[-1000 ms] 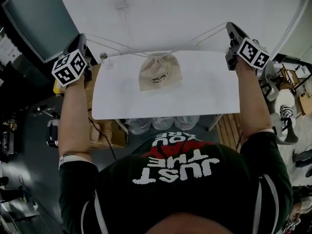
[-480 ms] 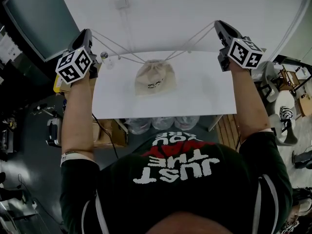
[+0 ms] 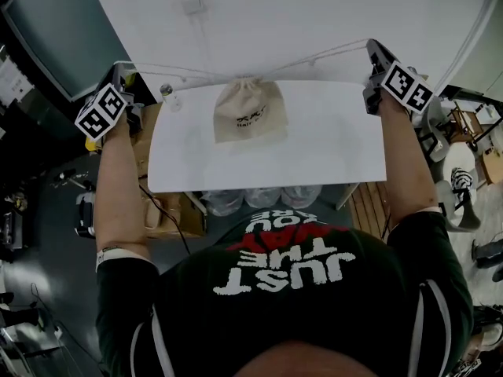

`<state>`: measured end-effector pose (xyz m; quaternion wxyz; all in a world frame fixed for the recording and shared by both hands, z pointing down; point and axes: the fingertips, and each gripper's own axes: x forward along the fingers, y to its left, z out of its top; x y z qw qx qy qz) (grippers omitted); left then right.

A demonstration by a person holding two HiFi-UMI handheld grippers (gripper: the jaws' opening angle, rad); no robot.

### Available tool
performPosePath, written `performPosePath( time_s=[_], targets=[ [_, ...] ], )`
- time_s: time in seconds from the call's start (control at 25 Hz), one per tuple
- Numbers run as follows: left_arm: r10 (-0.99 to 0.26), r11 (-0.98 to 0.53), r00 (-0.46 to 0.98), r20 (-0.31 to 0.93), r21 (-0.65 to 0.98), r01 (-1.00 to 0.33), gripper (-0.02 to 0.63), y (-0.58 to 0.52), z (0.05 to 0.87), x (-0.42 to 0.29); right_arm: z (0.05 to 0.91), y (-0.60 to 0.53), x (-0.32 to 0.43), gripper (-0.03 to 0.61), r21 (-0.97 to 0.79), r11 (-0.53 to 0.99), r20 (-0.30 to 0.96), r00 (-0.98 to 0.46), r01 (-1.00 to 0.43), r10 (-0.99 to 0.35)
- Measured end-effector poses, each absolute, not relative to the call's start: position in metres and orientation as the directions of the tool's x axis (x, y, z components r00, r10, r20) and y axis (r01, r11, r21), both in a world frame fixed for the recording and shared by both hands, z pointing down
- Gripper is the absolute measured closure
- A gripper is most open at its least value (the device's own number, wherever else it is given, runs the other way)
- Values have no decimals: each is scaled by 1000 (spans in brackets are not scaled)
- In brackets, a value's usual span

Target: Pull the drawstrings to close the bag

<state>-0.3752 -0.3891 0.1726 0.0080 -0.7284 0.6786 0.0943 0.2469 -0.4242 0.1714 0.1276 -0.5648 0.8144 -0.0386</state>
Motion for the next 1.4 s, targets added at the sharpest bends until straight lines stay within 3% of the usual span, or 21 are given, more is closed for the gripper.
performPosePath(
  time_s=[0.12, 0.32, 0.64, 0.96, 1.4],
  targets=[
    [-985, -130, 103, -137, 209, -969, 607, -387, 195, -399, 197, -428, 304, 571, -333, 276, -159, -235, -902, -959],
    [-989, -127, 97, -113, 296, -947, 607, -393, 210, -401, 215, -430, 307, 571, -374, 264, -134, -230, -889, -964],
    [-986, -162, 141, -91, 301, -940, 607, -399, 218, -393, 218, -432, 318, 571, -398, 287, -135, -254, -871, -958],
    [-983, -178, 164, -78, 230, -957, 607, -381, 214, -376, 210, -417, 306, 571, -340, 341, -140, -312, -876, -940],
    [-970, -243, 240, -43, 85, -966, 606, -388, 205, -313, 191, -423, 229, 571, -198, 465, -114, -451, -863, -885]
  ],
)
